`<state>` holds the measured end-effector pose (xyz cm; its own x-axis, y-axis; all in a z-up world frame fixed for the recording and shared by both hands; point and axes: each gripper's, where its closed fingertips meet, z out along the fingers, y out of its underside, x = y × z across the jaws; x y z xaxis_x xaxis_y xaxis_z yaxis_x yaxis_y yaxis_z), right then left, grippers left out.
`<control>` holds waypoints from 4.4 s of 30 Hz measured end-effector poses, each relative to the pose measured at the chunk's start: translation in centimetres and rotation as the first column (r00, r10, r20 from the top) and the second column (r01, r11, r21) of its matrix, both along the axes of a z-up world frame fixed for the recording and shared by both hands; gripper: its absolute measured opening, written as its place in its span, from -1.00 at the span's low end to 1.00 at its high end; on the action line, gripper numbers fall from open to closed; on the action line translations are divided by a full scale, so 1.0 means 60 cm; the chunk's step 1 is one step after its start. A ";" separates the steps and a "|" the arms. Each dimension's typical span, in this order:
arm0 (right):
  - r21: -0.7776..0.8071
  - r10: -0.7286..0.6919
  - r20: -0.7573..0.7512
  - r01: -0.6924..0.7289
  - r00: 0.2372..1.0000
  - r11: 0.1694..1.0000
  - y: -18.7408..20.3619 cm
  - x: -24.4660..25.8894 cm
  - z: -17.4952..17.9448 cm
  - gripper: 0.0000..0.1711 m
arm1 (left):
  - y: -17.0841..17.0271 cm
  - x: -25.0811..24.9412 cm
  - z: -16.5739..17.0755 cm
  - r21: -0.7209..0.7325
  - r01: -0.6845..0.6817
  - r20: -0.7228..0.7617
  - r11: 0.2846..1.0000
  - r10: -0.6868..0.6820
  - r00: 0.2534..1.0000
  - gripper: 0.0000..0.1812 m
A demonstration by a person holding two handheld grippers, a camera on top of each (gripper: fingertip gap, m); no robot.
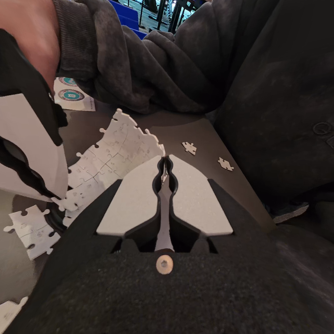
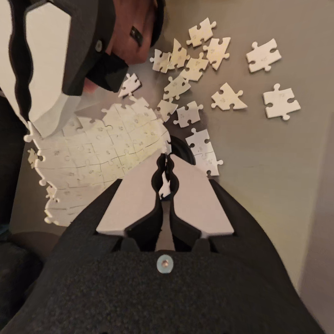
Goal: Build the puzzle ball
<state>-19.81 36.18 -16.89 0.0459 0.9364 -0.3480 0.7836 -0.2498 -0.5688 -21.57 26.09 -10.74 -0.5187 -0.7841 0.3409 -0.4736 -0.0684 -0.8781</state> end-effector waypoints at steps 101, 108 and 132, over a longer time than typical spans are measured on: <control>-0.006 0.132 0.041 -0.132 0.990 0.991 -0.002 0.030 -0.051 -0.89 | 0.013 0.008 0.005 -0.287 0.009 -0.002 0.958 -0.010 1.000 -0.98; 0.040 0.136 0.034 -0.138 0.990 0.990 0.004 0.036 -0.036 -0.98 | 0.010 0.004 -0.001 -0.253 0.029 -0.026 0.967 -0.037 0.999 -0.98; 0.294 0.020 0.114 -0.053 0.993 0.954 0.018 0.081 0.064 -0.98 | 0.001 0.004 -0.039 0.268 -0.038 -0.193 0.963 0.092 0.977 -0.89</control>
<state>-14.93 37.25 -13.07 0.0318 0.9983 -0.0497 0.8501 -0.0531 -0.5239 -21.31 26.12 -13.05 -0.4052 -0.8894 0.2114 -0.6446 0.1140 -0.7560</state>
